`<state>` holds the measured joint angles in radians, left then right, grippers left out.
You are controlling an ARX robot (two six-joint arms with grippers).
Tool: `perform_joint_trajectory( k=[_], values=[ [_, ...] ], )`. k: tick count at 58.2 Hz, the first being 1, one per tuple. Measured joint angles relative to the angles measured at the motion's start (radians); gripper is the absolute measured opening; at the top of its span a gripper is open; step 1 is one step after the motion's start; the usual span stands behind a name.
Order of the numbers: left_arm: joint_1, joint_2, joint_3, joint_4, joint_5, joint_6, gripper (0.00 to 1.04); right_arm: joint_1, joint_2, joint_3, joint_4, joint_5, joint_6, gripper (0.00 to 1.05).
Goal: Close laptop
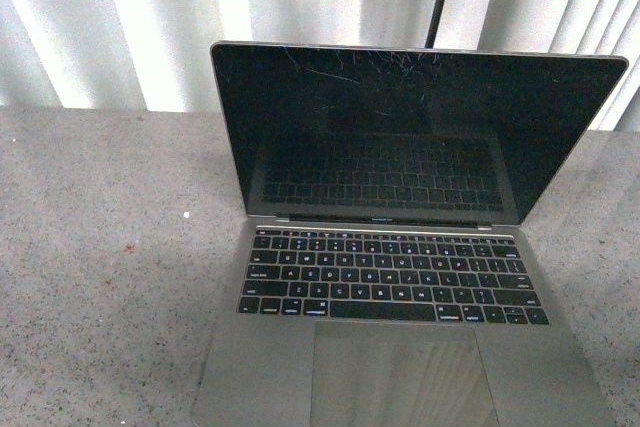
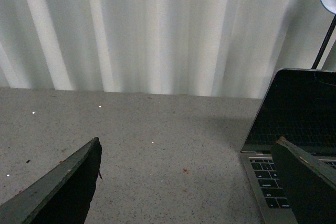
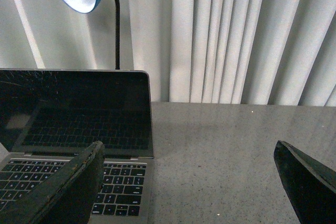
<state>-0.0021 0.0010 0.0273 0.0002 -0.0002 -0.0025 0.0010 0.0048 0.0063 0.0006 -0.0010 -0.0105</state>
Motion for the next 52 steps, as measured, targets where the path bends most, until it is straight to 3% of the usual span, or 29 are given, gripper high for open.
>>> perform_joint_trajectory(
  k=[49, 50, 52],
  values=[
    [0.0, 0.0, 0.0, 0.0, 0.0, 0.0, 0.98, 0.0, 0.0, 0.0, 0.0, 0.0, 0.0, 0.97],
    [0.0, 0.0, 0.0, 0.0, -0.002, -0.001, 0.98, 0.007, 0.012, 0.007, -0.023, 0.024, 0.019, 0.97],
    [-0.029, 0.024, 0.007, -0.022, -0.1, -0.045, 0.98, 0.029, 0.08, 0.066, -0.156, 0.117, 0.08, 0.97]
  ],
)
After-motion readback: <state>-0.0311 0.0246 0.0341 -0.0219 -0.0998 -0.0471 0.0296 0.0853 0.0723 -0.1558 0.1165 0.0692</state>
